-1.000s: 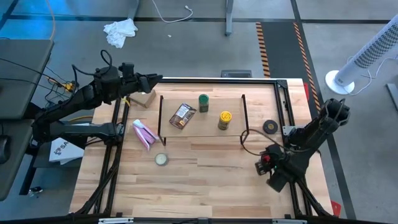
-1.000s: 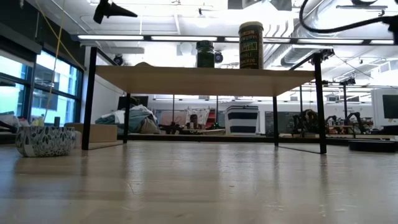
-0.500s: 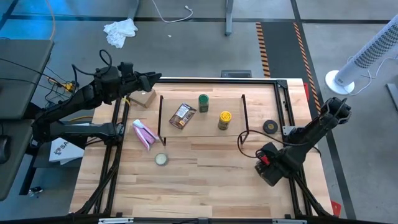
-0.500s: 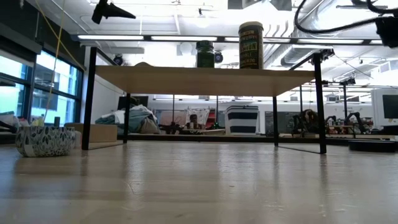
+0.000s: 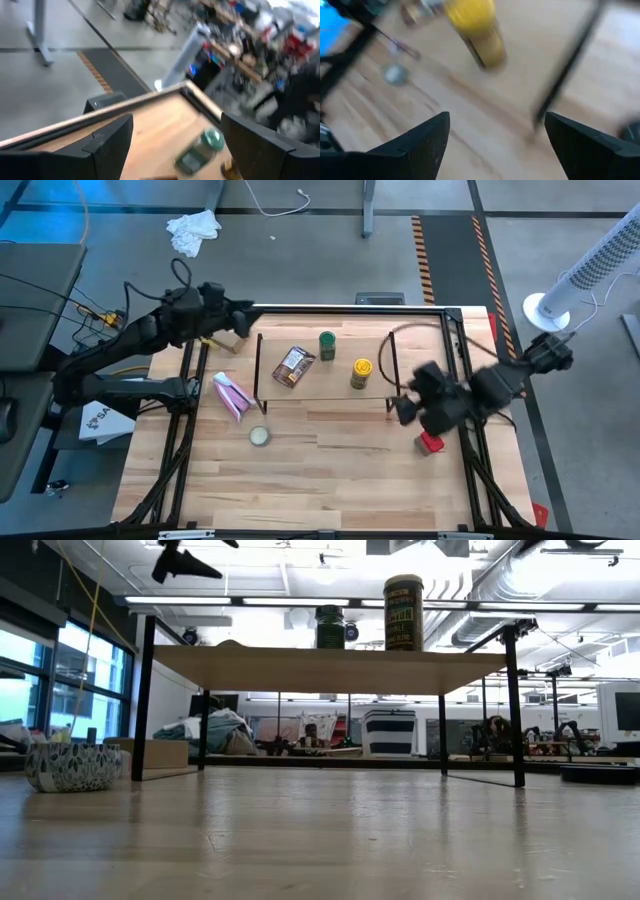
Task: Shelf spices
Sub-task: Remove the yellow spice bottle from the shelf
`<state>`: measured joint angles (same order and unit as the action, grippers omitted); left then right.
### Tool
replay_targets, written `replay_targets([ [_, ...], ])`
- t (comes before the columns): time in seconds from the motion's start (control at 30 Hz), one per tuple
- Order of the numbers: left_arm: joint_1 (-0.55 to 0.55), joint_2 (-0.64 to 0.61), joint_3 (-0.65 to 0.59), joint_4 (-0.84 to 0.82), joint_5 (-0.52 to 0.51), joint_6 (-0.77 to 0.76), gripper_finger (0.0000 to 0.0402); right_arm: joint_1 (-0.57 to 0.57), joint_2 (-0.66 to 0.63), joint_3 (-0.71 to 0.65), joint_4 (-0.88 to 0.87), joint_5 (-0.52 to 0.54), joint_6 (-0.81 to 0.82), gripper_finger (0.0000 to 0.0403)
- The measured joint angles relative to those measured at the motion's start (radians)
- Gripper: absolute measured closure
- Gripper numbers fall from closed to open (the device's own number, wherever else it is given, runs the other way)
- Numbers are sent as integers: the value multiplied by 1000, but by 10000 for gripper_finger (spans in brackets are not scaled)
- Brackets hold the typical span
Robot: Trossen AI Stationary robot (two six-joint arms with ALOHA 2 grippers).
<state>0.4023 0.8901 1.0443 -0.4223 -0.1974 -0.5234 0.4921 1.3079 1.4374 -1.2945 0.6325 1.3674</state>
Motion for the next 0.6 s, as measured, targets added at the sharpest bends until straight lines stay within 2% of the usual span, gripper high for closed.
replay_targets([
  [0.13,-13,42,0,-5,34,39,103,-195,59,60,124,-63,-309,80],
  [0.3,-13,66,0,3,75,38,103,-385,165,167,150,-242,-535,80],
  [0.6,-13,52,0,4,87,39,103,-487,342,362,10,-336,-703,80],
])
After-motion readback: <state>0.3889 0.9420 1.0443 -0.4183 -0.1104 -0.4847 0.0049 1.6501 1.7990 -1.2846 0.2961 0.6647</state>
